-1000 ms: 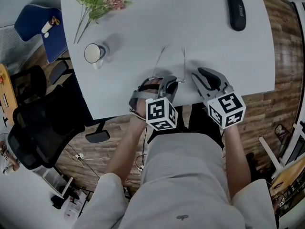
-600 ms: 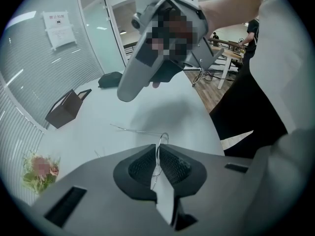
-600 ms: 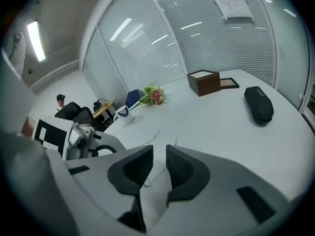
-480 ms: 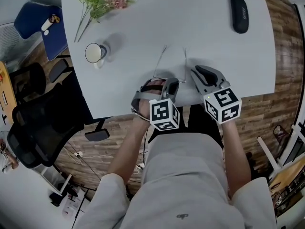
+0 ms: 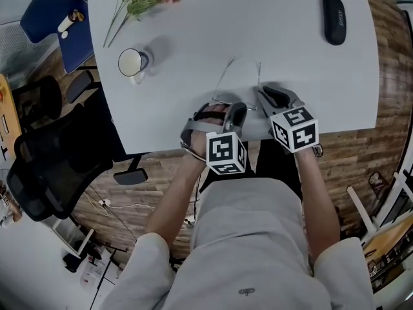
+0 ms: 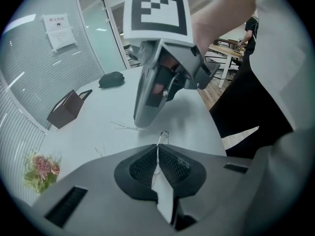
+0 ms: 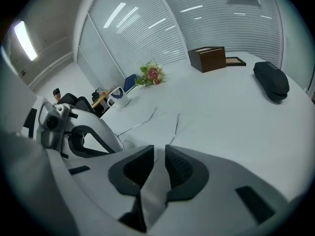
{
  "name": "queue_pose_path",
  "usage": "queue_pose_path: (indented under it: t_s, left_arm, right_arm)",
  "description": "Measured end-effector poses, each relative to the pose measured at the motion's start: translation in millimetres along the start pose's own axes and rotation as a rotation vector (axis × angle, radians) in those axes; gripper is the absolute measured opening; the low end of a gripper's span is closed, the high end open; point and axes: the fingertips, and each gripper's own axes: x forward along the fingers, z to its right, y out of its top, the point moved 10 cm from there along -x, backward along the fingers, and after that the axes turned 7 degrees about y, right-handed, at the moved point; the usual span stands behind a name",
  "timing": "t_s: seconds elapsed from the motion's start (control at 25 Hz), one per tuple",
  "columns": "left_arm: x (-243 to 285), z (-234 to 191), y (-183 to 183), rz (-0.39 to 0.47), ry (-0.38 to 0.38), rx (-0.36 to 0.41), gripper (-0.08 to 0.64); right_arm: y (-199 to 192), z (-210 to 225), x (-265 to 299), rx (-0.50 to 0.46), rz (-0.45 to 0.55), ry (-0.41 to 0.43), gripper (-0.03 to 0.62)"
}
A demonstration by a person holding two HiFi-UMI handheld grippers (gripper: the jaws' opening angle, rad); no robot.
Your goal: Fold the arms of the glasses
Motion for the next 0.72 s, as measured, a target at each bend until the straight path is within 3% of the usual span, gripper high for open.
queue_pose_path:
  t_s: [0.36, 0.72]
  left_arm:
    - [-2.3, 5.8, -9.0, 0.023, 0.016, -0.063, 0.026]
    - [-2.7, 10.3, -9.3, 0.039, 0.037, -0.03, 0.023]
  right_arm:
    - [-11.7, -3.6, 18.9, 0.102, -0.061, 0.015, 0.085]
    - [-8.6, -7.7, 26.7, 0.153, -0.059, 0.059, 0.08]
